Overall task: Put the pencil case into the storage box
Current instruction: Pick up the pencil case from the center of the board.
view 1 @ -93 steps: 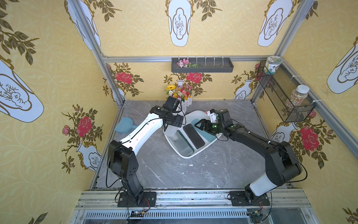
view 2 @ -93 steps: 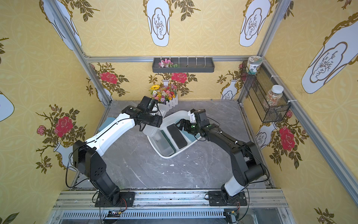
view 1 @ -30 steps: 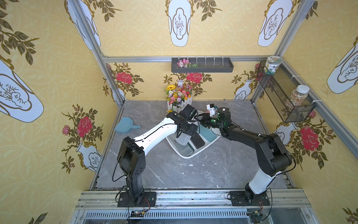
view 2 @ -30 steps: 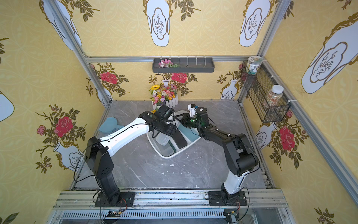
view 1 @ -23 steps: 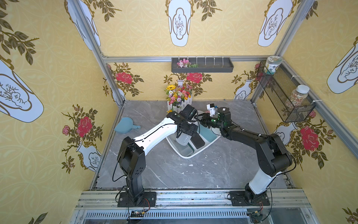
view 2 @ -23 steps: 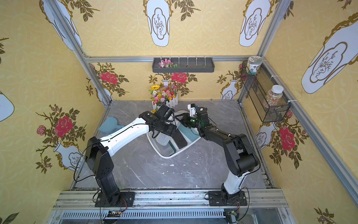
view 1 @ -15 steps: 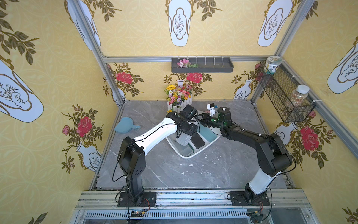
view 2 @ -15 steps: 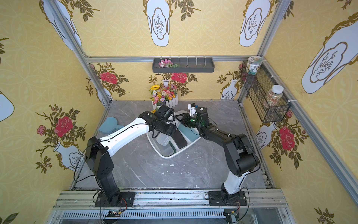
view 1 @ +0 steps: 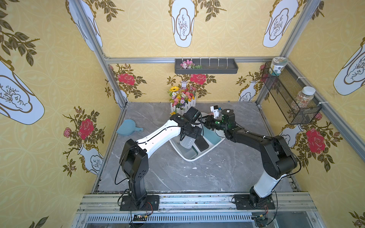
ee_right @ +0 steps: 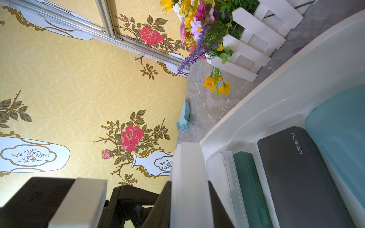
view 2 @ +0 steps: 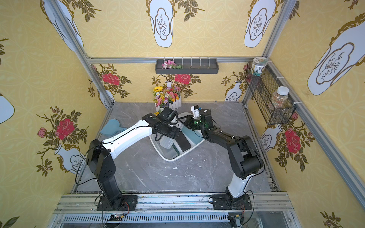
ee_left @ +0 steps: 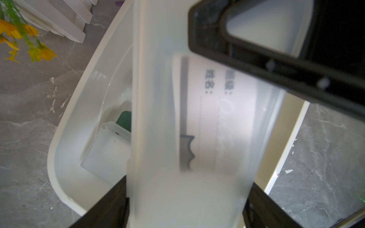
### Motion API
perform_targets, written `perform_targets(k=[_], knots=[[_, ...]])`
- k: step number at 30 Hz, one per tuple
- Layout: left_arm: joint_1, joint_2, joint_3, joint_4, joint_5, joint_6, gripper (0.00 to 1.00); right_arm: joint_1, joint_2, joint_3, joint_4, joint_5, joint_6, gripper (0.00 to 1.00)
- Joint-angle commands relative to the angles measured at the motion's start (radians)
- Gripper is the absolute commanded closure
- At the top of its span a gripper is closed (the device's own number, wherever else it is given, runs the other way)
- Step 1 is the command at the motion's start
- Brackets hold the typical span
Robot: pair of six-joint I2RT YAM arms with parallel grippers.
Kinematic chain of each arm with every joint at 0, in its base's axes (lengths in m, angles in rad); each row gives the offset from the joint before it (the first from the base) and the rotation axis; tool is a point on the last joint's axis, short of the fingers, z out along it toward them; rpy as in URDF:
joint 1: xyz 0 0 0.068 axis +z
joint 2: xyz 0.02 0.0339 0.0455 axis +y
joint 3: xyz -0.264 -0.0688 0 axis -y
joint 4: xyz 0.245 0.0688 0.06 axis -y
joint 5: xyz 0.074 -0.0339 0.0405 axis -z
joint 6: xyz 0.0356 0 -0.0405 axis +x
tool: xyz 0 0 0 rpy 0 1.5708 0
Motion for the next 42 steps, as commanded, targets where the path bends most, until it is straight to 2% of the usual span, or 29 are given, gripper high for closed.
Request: perform_targets(k=[1, 11, 32, 37, 42], knots=[[-0.003, 0.008, 0.008, 0.004, 0.006, 0.014, 0.11, -0.002, 0.012, 0.003, 0.007, 0.037, -0.009, 0.72], [-0.009, 0.008, 0.017, 0.001, 0.008, 0.017, 0.00, -0.008, 0.038, -0.007, 0.021, 0.040, -0.003, 0.72], [-0.013, -0.135, -0.033, 0.022, 0.082, 0.027, 0.00, -0.067, 0.070, 0.014, -0.011, 0.003, -0.033, 0.72], [-0.011, -0.191, -0.010, 0.031, 0.135, 0.028, 0.00, -0.087, 0.081, 0.072, -0.117, -0.077, -0.122, 0.71], [0.014, -0.264, 0.007, 0.018, 0.101, 0.041, 0.00, -0.116, 0.100, 0.131, -0.228, -0.137, -0.206, 0.71]])
